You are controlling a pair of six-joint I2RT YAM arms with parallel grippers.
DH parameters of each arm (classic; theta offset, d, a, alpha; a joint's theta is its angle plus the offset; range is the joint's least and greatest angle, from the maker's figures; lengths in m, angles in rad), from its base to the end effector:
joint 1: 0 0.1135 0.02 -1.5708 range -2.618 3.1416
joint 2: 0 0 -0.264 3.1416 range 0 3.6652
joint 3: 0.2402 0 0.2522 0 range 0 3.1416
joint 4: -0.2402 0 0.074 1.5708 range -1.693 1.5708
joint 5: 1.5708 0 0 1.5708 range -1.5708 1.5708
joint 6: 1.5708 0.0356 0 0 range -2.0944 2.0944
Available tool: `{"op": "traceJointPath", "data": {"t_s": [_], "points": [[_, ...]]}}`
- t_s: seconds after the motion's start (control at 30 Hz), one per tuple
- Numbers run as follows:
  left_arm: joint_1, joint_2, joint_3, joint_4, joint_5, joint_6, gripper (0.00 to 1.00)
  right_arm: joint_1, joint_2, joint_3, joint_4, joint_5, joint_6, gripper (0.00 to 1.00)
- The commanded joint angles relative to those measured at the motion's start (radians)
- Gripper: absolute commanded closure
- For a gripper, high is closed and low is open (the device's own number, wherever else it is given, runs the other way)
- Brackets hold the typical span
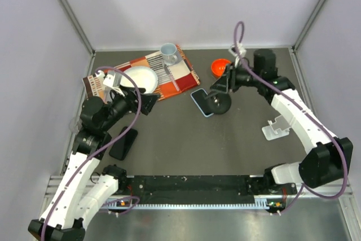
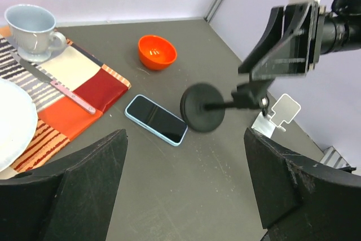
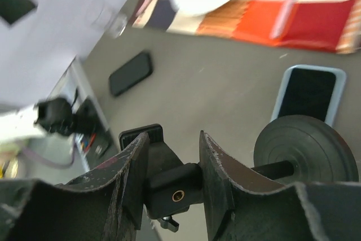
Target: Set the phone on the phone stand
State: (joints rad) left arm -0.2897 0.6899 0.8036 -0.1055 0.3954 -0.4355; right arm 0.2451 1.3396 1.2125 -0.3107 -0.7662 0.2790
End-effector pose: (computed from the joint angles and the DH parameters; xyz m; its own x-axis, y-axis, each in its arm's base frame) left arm 0.1492 -0.0588 0.3698 -0.2598 -0.3288 -0.9080 0.5770 0.7011 -0.4190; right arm 0.2854 0.0968 0.3567 -0.6113 0.0517 -0.7897 -0.6405 0.5538 0.5320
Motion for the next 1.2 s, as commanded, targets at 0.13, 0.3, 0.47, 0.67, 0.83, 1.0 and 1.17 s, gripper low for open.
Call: {"op": "traceJointPath", "data": {"t_s": [0.13, 0.3, 0.47, 0.67, 0.83, 1.0, 1.17], "points": [[-0.003, -0.026, 0.020, -0.029, 0.002, 0.043, 0.11, 0.301, 0.030, 0.111, -0.204, -0.182, -0.270, 1.00], [-0.003, -0.009, 0.011, -0.034, 0.037, 0.029, 0.11, 0.373, 0.148, 0.192, -0.304, -0.228, -0.385, 1.00], [-0.003, 0.013, -0.012, -0.031, 0.098, 0.006, 0.11, 0.372, 0.248, 0.246, -0.344, -0.257, -0.419, 1.00], [-0.016, 0.083, -0.064, 0.016, 0.227, -0.037, 0.19, 0.373, 0.352, 0.311, -0.387, -0.257, -0.452, 1.00], [-0.083, 0.141, -0.112, 0.084, 0.241, -0.069, 0.20, 0.372, 0.464, 0.400, -0.482, -0.272, -0.523, 1.00], [-0.152, 0.184, -0.164, 0.133, 0.183, -0.074, 0.25, 0.356, 0.521, 0.469, -0.519, -0.257, -0.517, 0.90], [-0.175, 0.217, -0.204, 0.222, 0.168, -0.117, 0.30, 0.349, 0.547, 0.515, -0.513, -0.177, -0.451, 0.54]]}}
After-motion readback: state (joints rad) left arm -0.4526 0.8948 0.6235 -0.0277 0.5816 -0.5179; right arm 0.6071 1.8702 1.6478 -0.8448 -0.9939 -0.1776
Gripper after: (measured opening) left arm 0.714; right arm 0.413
